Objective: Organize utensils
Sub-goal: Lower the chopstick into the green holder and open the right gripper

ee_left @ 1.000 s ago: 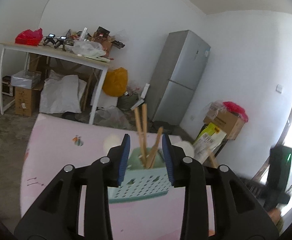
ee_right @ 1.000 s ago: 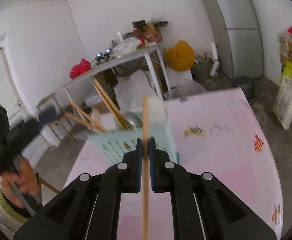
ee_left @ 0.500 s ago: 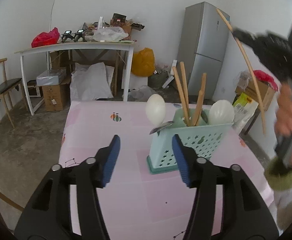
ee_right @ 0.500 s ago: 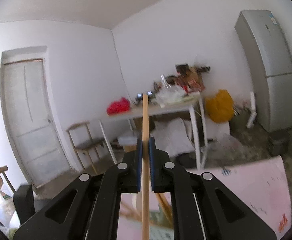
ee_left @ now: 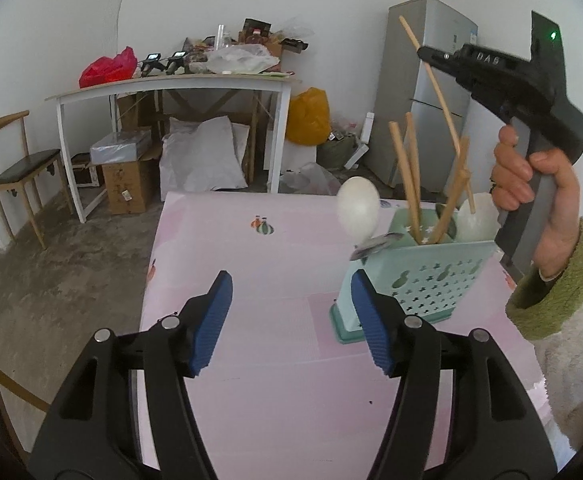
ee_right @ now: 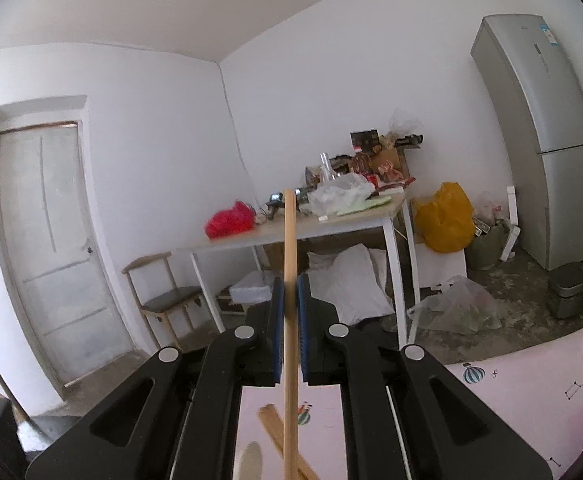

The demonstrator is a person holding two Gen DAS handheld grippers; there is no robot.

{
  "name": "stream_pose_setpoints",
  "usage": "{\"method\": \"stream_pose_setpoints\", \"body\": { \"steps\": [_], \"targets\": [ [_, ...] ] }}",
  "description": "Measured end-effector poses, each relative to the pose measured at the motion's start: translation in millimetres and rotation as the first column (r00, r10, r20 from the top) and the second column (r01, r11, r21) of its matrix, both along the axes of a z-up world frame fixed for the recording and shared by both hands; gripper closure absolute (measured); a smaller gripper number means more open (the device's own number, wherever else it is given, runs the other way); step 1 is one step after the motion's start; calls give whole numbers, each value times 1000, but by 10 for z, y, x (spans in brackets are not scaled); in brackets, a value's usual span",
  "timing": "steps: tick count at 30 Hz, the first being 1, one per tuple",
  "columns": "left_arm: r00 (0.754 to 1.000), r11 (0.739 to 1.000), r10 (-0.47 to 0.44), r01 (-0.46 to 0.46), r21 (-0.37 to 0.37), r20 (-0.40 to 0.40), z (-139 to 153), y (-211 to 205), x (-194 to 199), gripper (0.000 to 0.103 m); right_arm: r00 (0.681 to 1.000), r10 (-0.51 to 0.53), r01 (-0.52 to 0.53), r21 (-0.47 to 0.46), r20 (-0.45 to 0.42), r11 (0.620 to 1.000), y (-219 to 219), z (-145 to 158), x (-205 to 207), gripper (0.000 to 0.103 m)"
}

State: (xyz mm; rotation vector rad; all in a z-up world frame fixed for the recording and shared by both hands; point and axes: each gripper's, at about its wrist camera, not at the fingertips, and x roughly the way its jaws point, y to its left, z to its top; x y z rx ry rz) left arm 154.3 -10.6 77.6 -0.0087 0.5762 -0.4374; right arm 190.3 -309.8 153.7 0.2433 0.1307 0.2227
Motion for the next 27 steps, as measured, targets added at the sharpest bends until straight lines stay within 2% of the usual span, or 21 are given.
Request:
{"method": "stream_pose_setpoints", "body": {
  "steps": [7, 15, 23, 24, 26, 27],
  "targets": [
    [1000, 1000, 0, 0, 0, -17, -63, -16, 66, 45, 998, -17, 13, -70, -56, 997, 44, -211, 131, 96],
    [1000, 1000, 1, -1, -1, -22, -93, -25, 62, 45, 997, -37, 26, -150, -71, 988, 83, -297, 142, 96],
    [1000, 1000, -4, 4, -2, -19, -108, -28, 57, 45, 993, -82, 63, -204, -85, 977, -49, -360, -166, 94],
    [1000, 1000, -8, 7, -4, -19, -120, -34, 55, 45, 992, -87, 66, -208, -95, 976, -83, -368, -209, 90],
    [999, 1000, -20, 19, -9, -26, -160, -54, 57, 45, 987, -109, 84, -209, -114, 974, -175, -398, -335, 60],
    [999, 1000, -28, 28, -11, -30, -183, -66, 55, 44, 986, -119, 94, -195, -118, 976, -241, -413, -435, 55]
  ]
}}
